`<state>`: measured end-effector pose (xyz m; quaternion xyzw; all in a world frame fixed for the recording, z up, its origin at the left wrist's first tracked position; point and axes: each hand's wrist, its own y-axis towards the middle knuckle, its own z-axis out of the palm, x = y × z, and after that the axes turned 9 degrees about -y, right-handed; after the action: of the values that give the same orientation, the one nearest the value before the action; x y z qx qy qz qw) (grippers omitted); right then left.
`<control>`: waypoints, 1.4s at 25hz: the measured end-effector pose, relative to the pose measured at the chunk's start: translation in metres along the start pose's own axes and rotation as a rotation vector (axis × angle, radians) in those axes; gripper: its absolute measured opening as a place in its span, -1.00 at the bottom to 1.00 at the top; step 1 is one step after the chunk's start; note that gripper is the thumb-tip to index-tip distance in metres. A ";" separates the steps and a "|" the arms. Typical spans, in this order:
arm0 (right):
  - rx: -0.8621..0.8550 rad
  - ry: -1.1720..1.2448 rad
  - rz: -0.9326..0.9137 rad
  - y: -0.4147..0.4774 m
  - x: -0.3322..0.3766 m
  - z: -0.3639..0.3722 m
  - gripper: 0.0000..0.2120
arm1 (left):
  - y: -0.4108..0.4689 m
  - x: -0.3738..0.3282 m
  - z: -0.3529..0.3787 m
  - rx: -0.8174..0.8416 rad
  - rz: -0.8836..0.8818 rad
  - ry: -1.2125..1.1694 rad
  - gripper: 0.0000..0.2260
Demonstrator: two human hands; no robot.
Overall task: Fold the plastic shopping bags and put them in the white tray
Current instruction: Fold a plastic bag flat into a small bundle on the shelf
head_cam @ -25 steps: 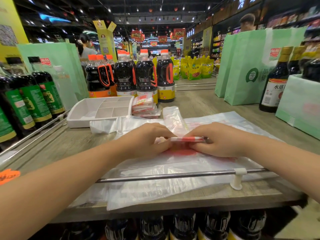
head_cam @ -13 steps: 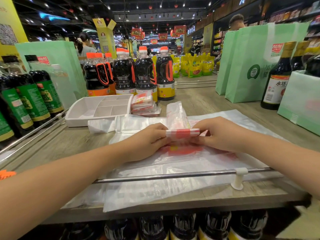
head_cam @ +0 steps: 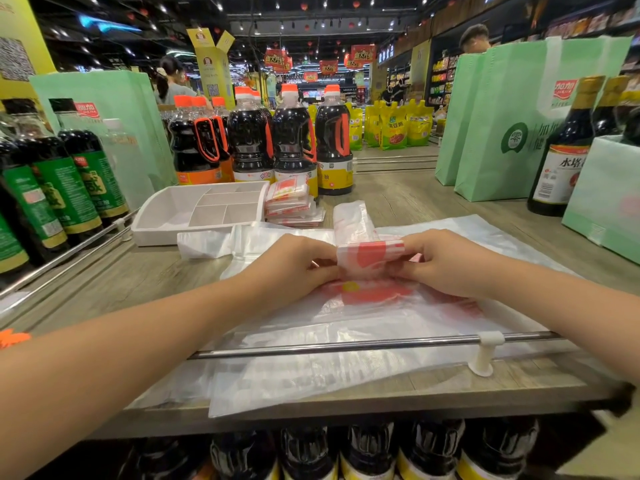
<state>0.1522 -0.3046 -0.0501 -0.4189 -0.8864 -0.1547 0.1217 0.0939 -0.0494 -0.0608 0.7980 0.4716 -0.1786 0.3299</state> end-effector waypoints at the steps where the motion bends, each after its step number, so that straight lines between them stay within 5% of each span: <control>1: -0.008 0.008 0.005 0.000 0.000 0.000 -0.80 | 0.001 0.000 0.000 -0.015 -0.030 -0.005 -0.84; 6: -0.086 0.095 0.122 0.009 0.004 0.004 -0.82 | 0.013 0.004 0.006 -0.116 -0.210 -0.059 -0.90; 16: -0.104 -0.149 0.145 0.018 0.012 0.014 -0.39 | 0.022 0.007 0.015 -0.136 -0.306 -0.026 -0.64; 23: -0.017 -0.337 0.071 0.017 0.010 0.013 -0.58 | 0.021 0.008 0.011 -0.049 -0.171 0.199 -0.70; 28: 0.117 -0.457 0.027 0.015 0.012 0.008 -0.41 | 0.021 0.005 0.003 0.152 -0.198 0.275 -0.59; 35: 0.088 -0.463 -0.048 0.007 0.011 0.002 -0.43 | 0.016 0.001 -0.004 0.196 -0.080 0.339 -0.58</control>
<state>0.1503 -0.2919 -0.0465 -0.4164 -0.9063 -0.0183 -0.0705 0.1088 -0.0515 -0.0529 0.8255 0.5323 -0.0995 0.1592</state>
